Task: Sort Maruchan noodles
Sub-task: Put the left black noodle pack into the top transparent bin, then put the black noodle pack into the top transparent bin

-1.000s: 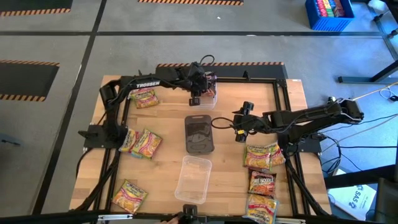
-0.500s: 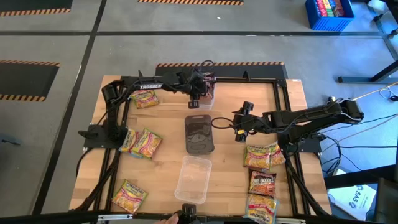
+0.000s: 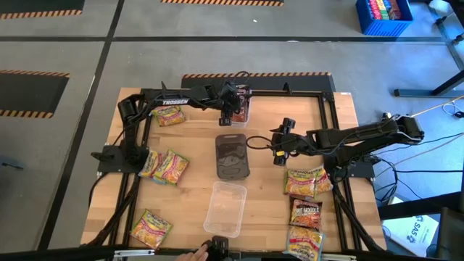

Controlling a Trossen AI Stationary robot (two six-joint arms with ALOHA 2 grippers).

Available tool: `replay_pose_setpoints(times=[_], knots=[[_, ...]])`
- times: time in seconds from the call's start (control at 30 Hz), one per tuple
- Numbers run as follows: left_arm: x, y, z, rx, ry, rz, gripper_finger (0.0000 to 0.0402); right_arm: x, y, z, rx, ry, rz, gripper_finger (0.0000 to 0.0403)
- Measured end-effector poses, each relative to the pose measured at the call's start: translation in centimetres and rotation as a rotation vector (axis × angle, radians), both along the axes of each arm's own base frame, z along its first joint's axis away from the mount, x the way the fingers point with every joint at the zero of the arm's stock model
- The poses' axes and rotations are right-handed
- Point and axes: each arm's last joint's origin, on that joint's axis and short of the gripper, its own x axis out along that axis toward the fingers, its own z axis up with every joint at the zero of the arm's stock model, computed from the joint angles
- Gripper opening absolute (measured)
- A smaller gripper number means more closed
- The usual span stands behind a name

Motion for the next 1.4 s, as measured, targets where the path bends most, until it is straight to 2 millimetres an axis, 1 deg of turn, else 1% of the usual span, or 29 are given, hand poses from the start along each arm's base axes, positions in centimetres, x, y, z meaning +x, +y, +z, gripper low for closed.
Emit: replay_pose_setpoints(times=[0.13, 0.23, 0.33, 0.4, 0.5, 0.63, 0.7, 0.83, 0.93, 1.17, 1.27, 1.33, 1.4], knots=[[-0.1, 0.2, -0.4, -0.009, 0.022, 0.007, 0.0182, 0.0, 0.0, 0.0, 0.0, 0.001, 0.001, 0.0266], [0.0, -0.3, -0.2, -0.002, 0.027, 0.007, 0.0182, 0.0, 0.0, 0.0, 0.0, 0.001, 0.001, 0.0266], [0.1, -1.5, 1.3, 0.042, 0.004, 0.019, 0.0182, 0.0, 0.0, 0.0, 0.0, 0.002, 0.001, 0.0266], [-0.2, -2.3, 2.4, 0.07, 0.005, 0.033, 0.0182, 0.0, 0.0, 0.0, 0.0, 0.001, 0.001, 0.0266], [-0.5, -3.6, 4.1, 0.08, -0.038, 0.058, 0.0182, 0.0, 0.0, -0.1, 0.01, -0.002, -0.008, 0.0266], [-1.6, -5.4, 6.7, 0.031, -0.11, 0.1, 0.0182, 0.2, 0.1, 0.1, 0.066, -0.039, 0.0, 0.0266], [-2.4, -6.5, 7.7, 0.008, -0.1, 0.098, 0.0182, 0.0, 0.2, 0.0, 0.089, -0.02, 0.027, 0.0266], [-3.9, -9.6, 9.4, -0.061, -0.123, 0.068, 0.0182, -1.2, 0.7, -0.2, 0.17, 0.066, 0.067, 0.0266], [-5.4, -12.0, 9.1, -0.106, -0.157, 0.026, 0.0182, -1.9, 0.9, -0.1, 0.274, 0.096, 0.079, 0.0266], [-9.2, -17.3, 6.6, -0.188, -0.334, -0.046, 0.0182, -3.0, 1.6, 0.6, 0.515, 0.088, 0.121, 0.0266], [-10.2, -19.5, 5.4, -0.228, -0.406, -0.099, 0.0182, -3.1, 2.8, 0.7, 0.612, 0.087, 0.132, 0.0266], [-10.7, -20.9, 4.6, -0.261, -0.453, -0.133, 0.0182, -3.1, 4.0, 0.8, 0.668, 0.08, 0.158, 0.0266], [-11.3, -22.2, 3.5, -0.29, -0.456, -0.157, 0.0182, -3.3, 5.5, 1.0, 0.713, 0.065, 0.19, 0.0266]])
